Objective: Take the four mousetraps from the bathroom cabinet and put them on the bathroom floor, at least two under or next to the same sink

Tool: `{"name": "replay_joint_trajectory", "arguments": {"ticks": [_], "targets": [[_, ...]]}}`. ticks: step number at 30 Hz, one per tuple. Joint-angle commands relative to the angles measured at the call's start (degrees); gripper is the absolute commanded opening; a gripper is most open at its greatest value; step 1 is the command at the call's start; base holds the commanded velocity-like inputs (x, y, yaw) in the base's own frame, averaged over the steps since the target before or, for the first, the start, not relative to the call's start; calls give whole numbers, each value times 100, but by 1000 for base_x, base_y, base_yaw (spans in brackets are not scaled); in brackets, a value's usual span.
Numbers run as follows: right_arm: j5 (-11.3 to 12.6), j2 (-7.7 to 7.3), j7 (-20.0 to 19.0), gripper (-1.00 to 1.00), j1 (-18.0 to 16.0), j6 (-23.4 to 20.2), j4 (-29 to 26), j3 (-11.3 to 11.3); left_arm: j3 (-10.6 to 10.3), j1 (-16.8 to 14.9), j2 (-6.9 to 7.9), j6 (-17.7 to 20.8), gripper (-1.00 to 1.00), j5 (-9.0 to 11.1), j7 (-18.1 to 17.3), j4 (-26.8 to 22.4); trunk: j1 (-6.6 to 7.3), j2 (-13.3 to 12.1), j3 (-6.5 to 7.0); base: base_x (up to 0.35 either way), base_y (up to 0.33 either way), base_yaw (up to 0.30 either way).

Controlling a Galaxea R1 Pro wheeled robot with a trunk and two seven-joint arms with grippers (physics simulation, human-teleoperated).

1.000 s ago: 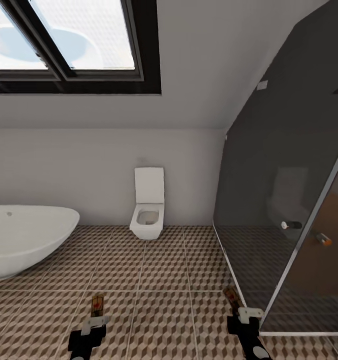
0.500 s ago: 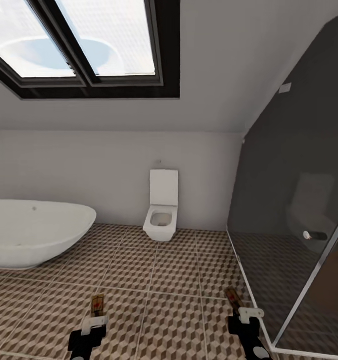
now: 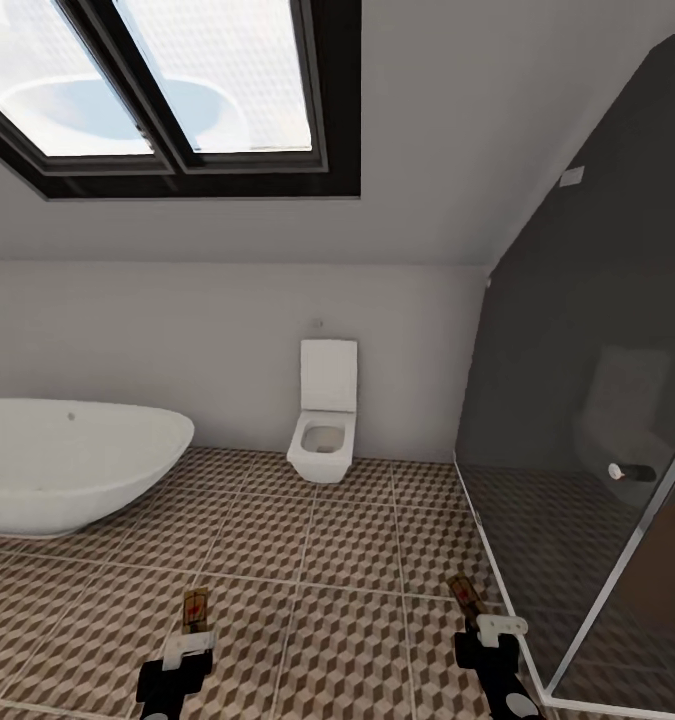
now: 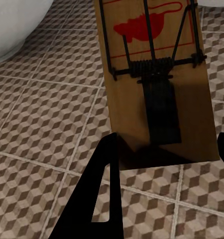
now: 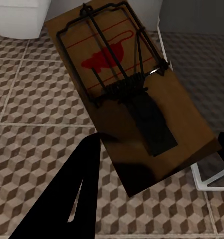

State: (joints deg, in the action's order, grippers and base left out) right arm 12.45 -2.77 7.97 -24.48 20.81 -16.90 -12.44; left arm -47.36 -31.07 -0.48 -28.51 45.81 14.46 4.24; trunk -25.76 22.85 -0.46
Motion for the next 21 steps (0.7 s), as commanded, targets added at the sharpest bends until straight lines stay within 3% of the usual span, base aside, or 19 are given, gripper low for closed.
{"name": "replay_joint_trajectory", "arguments": {"ticks": [1,6,21], "targets": [[56,-4,12,-100,-2,19,2,-48,-28,-4,-5,-14,-100,-19,25,16,-3,6,-5,20,0,0],[56,-11,12,-100,-4,19,2,-48,-28,-4,-4,-14,-100,-19,28,16,-3,6,-5,169,0,0],[56,-22,12,-100,-4,19,2,-48,-28,-4,-7,-14,-100,-19,22,16,-3,6,-5,323,3,0]]}}
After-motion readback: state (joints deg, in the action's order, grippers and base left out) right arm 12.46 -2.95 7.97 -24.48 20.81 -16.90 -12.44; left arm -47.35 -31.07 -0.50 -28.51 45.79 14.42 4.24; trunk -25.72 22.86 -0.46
